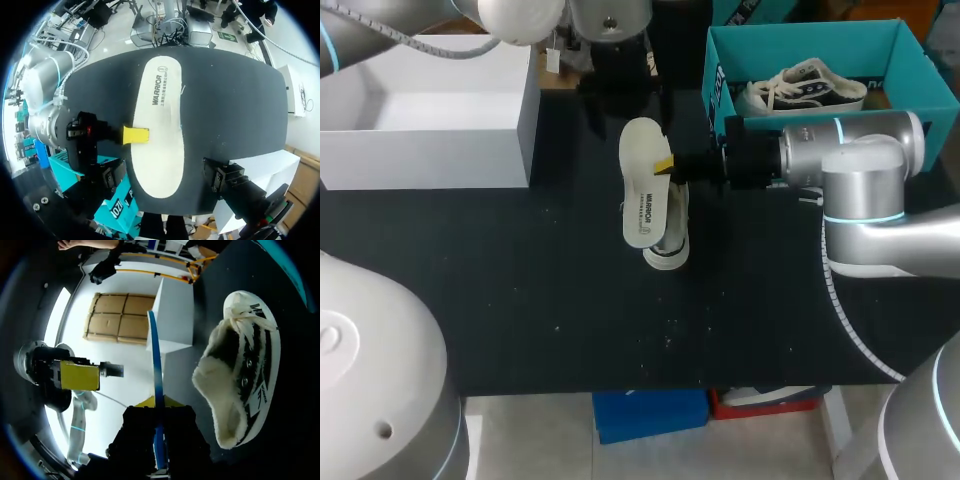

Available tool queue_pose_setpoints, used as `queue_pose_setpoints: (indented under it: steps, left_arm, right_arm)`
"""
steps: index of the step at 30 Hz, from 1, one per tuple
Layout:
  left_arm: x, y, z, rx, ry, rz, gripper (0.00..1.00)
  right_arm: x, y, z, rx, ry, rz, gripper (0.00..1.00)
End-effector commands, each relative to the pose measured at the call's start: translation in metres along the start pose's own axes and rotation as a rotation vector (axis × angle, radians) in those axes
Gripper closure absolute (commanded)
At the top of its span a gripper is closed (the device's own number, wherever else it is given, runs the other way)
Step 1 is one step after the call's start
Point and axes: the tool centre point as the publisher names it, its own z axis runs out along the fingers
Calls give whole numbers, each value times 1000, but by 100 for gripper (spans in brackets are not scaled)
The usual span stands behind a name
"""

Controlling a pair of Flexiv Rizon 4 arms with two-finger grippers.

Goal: Take the shoe out of the shoebox, open the shoe tongue, remove and reinsert the insole, then place the shoe into the shoebox

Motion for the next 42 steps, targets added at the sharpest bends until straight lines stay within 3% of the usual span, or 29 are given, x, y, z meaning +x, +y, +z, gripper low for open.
queue_pose_setpoints:
  steps: [1,15,24,30,33,35,38,42]
  left_arm:
    - [12,-32,-2,-31,-18,4,0]
    - [21,-97,-2,-12,-7,69,0]
    - [22,-118,-1,-6,-10,99,0]
    - [22,-119,-2,9,-53,109,0]
    - [26,-119,-9,57,-191,149,0]
    - [32,-121,-16,128,-386,210,0]
    - [41,-125,-22,204,-573,262,0]
    - [50,-127,-24,242,-716,291,0]
  right_arm:
    - [0,-1,1,-4,-1,0,100]
    - [0,-1,1,-4,-1,0,100]
    - [0,-1,1,-4,-1,0,100]
    - [0,-1,1,-4,-1,0,100]
    - [0,-1,1,-4,-1,0,100]
    - [0,-1,1,-4,-1,0,100]
    - [0,-1,1,-4,-1,0,100]
    - [0,-1,1,-4,-1,0,100]
